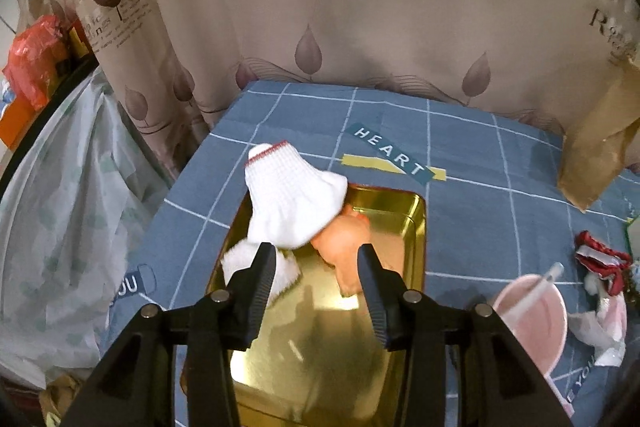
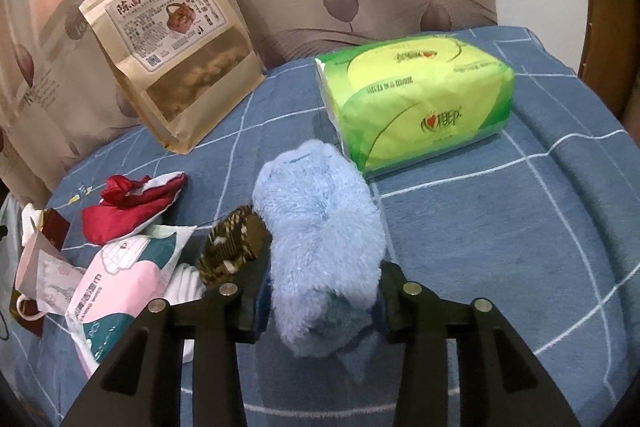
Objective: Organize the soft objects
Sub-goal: 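Carry the blue towel over the tray with the right gripper, then open the right gripper to drop the blue towel into the tray, then move the right gripper to the brown checked cloth and grasp it, then grasp the pink wet-wipes pack with the left gripper while the right gripper holds the brown cloth, then carry the wipes pack into the tray and release it with the left gripper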
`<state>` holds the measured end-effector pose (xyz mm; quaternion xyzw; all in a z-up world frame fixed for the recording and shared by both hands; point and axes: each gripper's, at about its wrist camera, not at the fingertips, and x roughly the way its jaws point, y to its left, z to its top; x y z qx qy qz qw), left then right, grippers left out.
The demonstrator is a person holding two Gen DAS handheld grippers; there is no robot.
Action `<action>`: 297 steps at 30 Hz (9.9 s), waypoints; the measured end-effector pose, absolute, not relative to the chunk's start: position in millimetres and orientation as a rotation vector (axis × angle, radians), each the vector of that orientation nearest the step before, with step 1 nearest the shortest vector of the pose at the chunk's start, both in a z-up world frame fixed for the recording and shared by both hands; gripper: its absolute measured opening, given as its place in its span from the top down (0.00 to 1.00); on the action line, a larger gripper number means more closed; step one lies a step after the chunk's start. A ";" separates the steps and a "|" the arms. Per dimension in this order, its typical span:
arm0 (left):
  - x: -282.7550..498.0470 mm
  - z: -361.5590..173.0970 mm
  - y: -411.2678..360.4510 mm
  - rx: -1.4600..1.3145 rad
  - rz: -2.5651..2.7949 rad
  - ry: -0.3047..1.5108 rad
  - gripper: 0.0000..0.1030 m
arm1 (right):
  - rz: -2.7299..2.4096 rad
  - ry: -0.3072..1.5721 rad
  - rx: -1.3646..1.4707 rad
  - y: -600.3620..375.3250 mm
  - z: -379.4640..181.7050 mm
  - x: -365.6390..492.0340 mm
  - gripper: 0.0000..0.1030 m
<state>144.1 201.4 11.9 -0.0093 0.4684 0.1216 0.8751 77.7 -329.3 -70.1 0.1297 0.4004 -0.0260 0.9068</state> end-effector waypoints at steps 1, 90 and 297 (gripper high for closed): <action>139.9 11.7 201.7 -0.024 0.256 0.978 0.58 | -0.067 0.822 0.258 -329.3 -67.0 76.5 0.71; -6.4 -1.3 339.9 -0.271 0.573 0.810 0.53 | 0.701 0.861 -0.154 114.0 14.7 79.6 0.33; 86.7 7.9 215.1 -0.012 0.116 1.043 0.40 | -0.091 0.909 0.020 -306.8 -89.0 104.6 0.54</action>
